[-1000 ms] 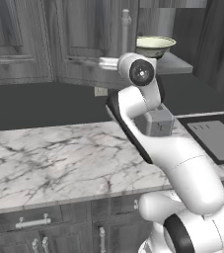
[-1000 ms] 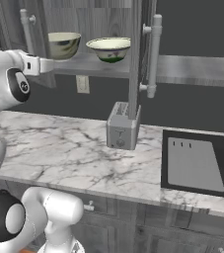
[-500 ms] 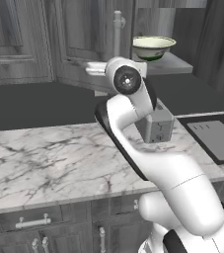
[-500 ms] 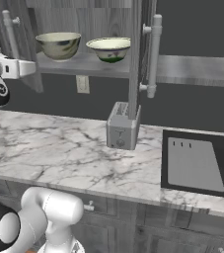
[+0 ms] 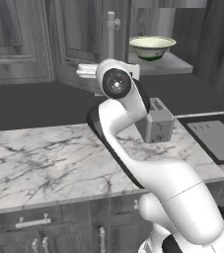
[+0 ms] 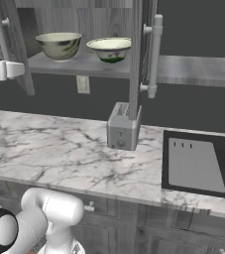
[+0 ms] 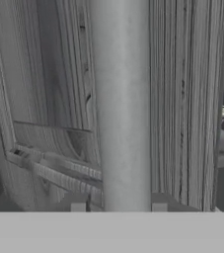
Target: Move the bowls from the cabinet to the plates on the dining table.
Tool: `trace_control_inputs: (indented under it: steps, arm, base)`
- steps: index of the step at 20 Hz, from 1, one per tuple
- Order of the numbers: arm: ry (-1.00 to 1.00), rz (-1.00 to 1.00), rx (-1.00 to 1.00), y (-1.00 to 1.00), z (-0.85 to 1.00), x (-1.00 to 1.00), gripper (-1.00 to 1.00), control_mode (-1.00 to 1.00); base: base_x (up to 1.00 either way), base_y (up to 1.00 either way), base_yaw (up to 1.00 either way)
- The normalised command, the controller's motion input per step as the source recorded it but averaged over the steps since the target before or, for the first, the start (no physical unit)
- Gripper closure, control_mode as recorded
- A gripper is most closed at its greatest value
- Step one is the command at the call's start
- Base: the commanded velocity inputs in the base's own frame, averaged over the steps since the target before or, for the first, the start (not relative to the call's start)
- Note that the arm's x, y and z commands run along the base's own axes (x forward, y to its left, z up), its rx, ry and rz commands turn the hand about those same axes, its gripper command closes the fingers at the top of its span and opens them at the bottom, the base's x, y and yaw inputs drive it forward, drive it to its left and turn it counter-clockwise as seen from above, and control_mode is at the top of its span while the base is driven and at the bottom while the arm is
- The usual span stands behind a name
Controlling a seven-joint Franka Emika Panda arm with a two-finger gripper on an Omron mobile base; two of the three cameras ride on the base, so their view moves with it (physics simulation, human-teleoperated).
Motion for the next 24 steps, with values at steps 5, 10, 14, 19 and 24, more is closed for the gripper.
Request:
trace_control_inputs:
  steps: [5,10,14,19,24]
  arm:
    - [-0.01,0.07,-0.01,0.37,0.00,-0.17,-1.00,-1.00]
    - [0.00,0.15,-0.05,0.52,0.06,-0.42,-1.00,-1.00]
    - [0.07,0.16,0.00,0.08,0.09,-0.65,-1.00,-1.00]
    - [0.15,0.17,0.00,0.00,0.00,-0.69,-1.00,-1.00]
    - [0.23,0.19,0.00,-0.12,-0.20,-0.56,-1.00,-1.00]
  base:
    - [0.00,0.00,0.00]
    - [0.00,0.00,0.00]
    - [0.00,0.00,0.00]
    - [0.00,0.00,0.00]
    - [0.00,0.00,0.00]
